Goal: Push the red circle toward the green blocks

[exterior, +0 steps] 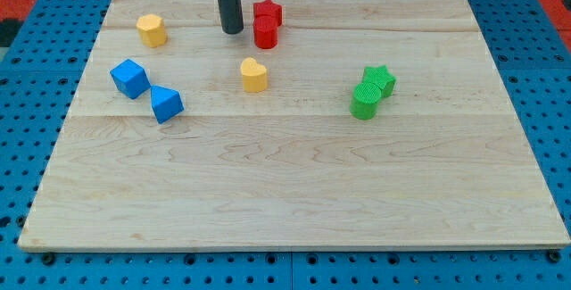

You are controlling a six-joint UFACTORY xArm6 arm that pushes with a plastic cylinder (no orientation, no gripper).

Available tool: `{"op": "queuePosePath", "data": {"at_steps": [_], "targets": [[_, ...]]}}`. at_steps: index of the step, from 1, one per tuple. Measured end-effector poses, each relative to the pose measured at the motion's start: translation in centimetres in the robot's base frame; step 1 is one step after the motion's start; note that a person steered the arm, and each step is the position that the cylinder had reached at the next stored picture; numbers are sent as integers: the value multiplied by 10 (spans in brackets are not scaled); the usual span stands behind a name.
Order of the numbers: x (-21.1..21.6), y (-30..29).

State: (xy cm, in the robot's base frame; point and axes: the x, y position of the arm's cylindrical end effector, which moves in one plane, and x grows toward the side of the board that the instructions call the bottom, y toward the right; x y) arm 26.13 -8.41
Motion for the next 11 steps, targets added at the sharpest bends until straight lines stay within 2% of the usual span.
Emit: {"op": "queuePosePath", "data": {"at_steps": [1,2,4,5,6,7,8,9,10,11], "targets": [[1,96],[22,89],[0,27],[16,20],[27,35],[33,26],[66,66],[76,121],[78,126],[108,128]]}}
